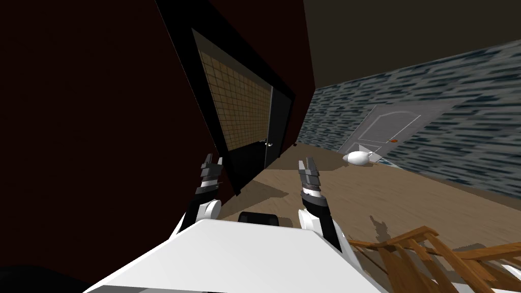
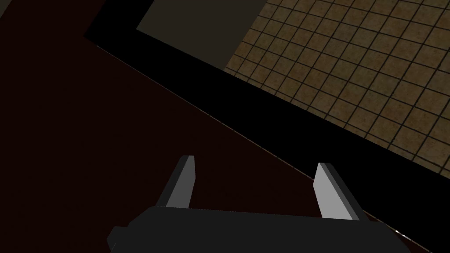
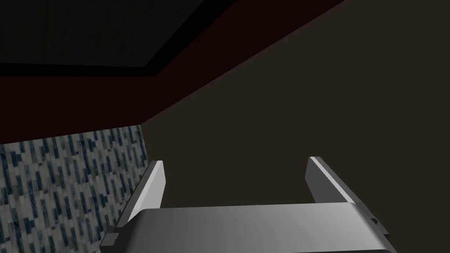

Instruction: Push the door open

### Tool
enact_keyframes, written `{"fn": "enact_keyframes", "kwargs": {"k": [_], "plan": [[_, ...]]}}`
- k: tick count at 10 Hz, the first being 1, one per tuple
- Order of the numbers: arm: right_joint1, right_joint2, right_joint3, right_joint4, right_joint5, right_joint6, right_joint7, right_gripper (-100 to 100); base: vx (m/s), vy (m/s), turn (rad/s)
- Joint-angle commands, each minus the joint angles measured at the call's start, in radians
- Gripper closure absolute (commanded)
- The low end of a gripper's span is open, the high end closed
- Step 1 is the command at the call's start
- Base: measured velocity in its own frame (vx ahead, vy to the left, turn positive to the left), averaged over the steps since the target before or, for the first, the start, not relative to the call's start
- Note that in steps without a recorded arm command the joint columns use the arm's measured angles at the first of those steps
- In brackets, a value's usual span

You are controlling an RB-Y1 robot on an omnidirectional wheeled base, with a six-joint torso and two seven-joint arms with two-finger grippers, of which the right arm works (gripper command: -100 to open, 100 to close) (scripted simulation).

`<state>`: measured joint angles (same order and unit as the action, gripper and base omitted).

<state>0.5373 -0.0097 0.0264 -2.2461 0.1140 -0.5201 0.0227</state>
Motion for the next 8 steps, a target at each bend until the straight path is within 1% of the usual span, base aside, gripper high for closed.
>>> {"fn": "enact_keyframes", "kwargs": {"k": [1, 3, 4, 7, 8], "plan": [[-0.013, -0.010, 0.005, 0.031, -0.001, -0.005, -0.001, -100, 0.098, -0.014, 0.063], [-0.027, -0.020, 0.011, 0.066, -0.002, -0.011, -0.002, -100, 0.149, -0.075, 0.060], [-0.040, -0.028, 0.017, 0.097, -0.003, -0.016, -0.003, -100, 0.171, -0.111, 0.090], [-0.060, -0.039, 0.026, 0.147, -0.005, -0.024, -0.005, -100, 0.148, -0.074, 0.053], [-0.072, -0.044, 0.030, 0.175, -0.006, -0.028, -0.006, -100, 0.134, -0.055, 0.071]]}}
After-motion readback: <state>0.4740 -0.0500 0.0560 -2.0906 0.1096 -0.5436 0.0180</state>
